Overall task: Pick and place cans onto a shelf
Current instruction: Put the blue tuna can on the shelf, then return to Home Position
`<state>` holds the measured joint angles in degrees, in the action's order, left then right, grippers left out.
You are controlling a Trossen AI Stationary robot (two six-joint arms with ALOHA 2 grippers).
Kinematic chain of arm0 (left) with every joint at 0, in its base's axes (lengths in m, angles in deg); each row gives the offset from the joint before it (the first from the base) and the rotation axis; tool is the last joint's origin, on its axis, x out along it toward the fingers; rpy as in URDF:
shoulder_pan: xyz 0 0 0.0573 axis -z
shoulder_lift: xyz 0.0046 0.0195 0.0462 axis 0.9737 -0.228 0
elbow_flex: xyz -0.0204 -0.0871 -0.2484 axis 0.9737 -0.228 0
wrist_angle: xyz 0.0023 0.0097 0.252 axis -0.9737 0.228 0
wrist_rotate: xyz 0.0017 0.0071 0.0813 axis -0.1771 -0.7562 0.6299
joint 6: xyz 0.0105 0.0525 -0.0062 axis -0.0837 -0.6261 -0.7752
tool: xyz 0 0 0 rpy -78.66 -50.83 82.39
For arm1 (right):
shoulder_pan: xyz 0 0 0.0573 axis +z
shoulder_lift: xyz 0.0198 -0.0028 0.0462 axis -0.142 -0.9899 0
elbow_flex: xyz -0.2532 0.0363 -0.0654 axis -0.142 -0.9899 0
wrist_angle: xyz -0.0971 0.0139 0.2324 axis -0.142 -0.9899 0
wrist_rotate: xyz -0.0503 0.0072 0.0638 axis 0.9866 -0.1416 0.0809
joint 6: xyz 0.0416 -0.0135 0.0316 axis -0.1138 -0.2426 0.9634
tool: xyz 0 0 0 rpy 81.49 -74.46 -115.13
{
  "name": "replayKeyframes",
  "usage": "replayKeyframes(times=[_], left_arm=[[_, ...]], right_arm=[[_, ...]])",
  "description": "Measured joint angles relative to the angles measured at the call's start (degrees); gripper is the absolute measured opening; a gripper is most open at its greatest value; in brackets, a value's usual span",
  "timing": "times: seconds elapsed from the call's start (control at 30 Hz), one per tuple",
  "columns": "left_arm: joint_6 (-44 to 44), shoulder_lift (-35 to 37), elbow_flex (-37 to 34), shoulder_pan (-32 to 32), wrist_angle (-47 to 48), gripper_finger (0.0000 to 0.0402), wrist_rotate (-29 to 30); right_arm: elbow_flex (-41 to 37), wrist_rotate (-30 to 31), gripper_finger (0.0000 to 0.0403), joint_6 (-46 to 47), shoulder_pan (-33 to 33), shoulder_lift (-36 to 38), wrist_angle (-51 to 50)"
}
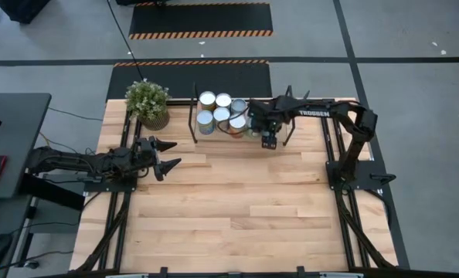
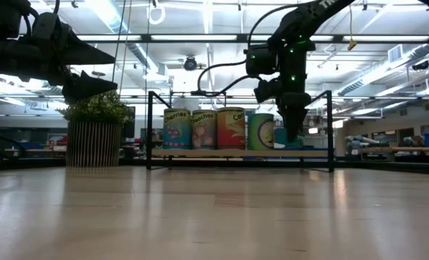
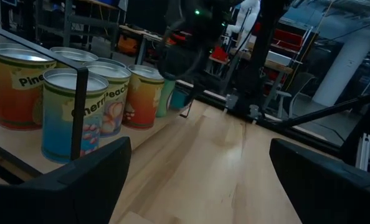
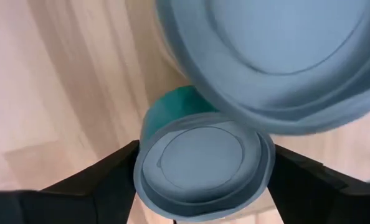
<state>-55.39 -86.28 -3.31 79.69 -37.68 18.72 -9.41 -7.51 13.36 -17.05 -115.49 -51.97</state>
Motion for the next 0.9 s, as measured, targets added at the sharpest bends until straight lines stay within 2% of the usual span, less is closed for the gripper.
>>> replayKeyframes(times=[0.17, 0.43, 0.7, 0.9], left_arm=[[0.2, 0.0, 0.0, 0.0, 0.1, 0.0389, 0.0], [0.1, 0.0, 0.0, 0.0, 0.1, 0.0389, 0.0], [-0.1, 0.0, 0.0, 0.0, 0.1, 0.0389, 0.0], [-3.0, 0.0, 0.0, 0.0, -0.7, 0.0389, 0.7]], right_arm=[[0.0, -1.4, 0.0336, -2.4, -1.3, 0.0, 3.0], [0.2, -0.3, 0.0366, -2.5, -1.5, 0.0, 2.8], [7.9, 4.6, 0.0368, 1.1, -0.3, -0.1, -6.5], [10.8, 5.5, 0.0368, 5.2, 3.1, 0.5, -11.4]])
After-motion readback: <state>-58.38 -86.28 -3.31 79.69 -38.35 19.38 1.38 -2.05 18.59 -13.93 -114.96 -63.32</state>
